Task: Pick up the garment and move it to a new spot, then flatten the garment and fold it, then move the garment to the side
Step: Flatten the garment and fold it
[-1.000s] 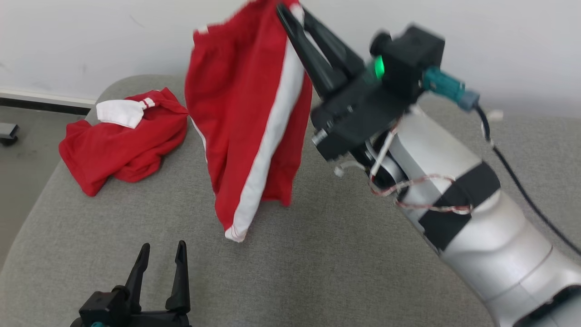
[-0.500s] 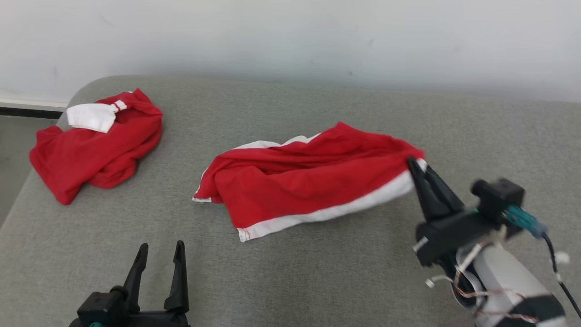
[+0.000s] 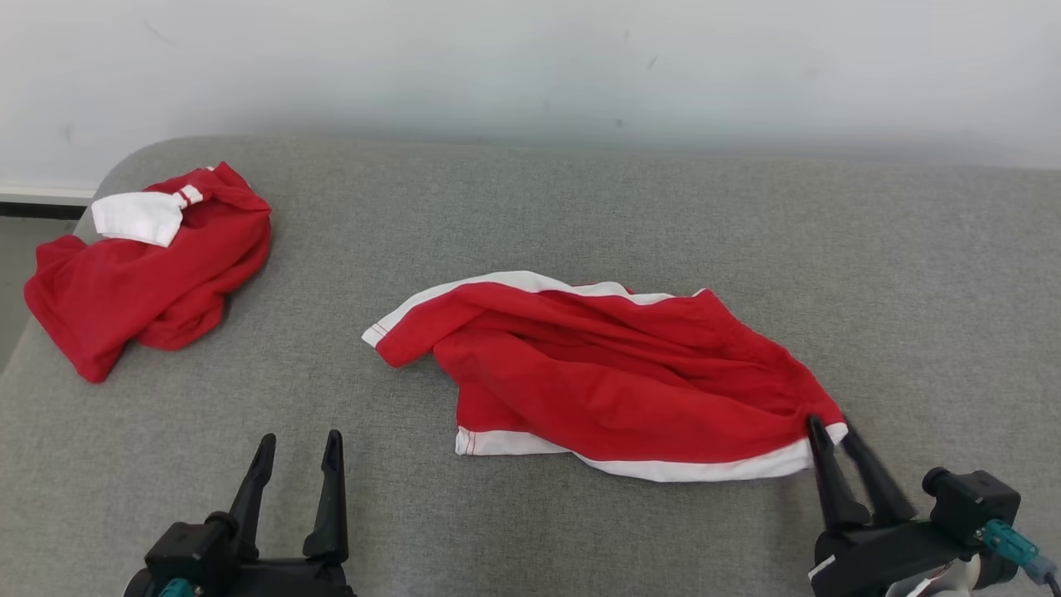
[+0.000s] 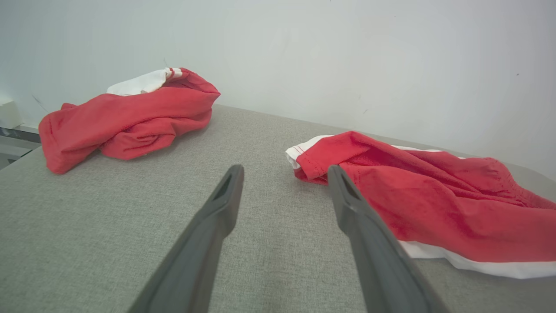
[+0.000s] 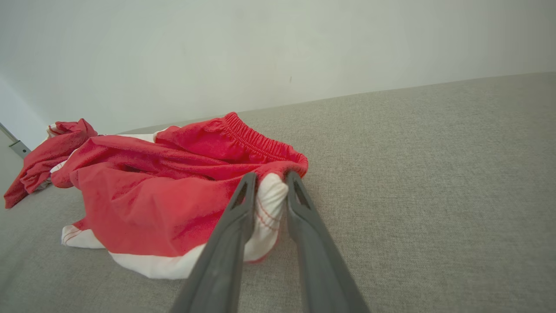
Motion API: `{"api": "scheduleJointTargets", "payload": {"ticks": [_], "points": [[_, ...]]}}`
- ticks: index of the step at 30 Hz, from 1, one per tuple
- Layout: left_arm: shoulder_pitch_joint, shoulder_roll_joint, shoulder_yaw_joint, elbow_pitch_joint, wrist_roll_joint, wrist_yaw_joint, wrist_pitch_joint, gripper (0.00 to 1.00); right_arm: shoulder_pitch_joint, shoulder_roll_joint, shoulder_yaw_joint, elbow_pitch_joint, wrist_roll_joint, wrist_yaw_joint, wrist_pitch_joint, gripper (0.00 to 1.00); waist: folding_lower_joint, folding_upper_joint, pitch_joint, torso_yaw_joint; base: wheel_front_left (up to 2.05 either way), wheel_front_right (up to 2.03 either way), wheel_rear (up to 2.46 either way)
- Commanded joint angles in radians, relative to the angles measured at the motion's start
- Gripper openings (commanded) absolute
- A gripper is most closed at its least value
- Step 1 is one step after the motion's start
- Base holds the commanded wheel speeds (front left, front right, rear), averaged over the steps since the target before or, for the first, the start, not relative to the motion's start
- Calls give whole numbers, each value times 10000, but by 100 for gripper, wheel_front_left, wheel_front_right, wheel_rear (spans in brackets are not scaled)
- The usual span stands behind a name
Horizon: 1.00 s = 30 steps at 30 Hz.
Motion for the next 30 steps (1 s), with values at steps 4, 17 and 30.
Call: {"api": "scheduleJointTargets", "payload": {"ticks": [4,17,30], "points": [[78,6,106,28,117,-58,-8,100,29,187,-477,-392,-675,-26,-3,100,0,0,-87,-126,0,0,0],[402,7,659,-361,542,-163,-8,100,400,277,-1242,-2056,-1770,-26,-1,100,0,0,-475,-629,0,0,0],[795,6,820,-648,853,-230,-8,100,1811,562,-1640,-3108,-2174,-26,-3,100,0,0,-881,-880,0,0,0]]}}
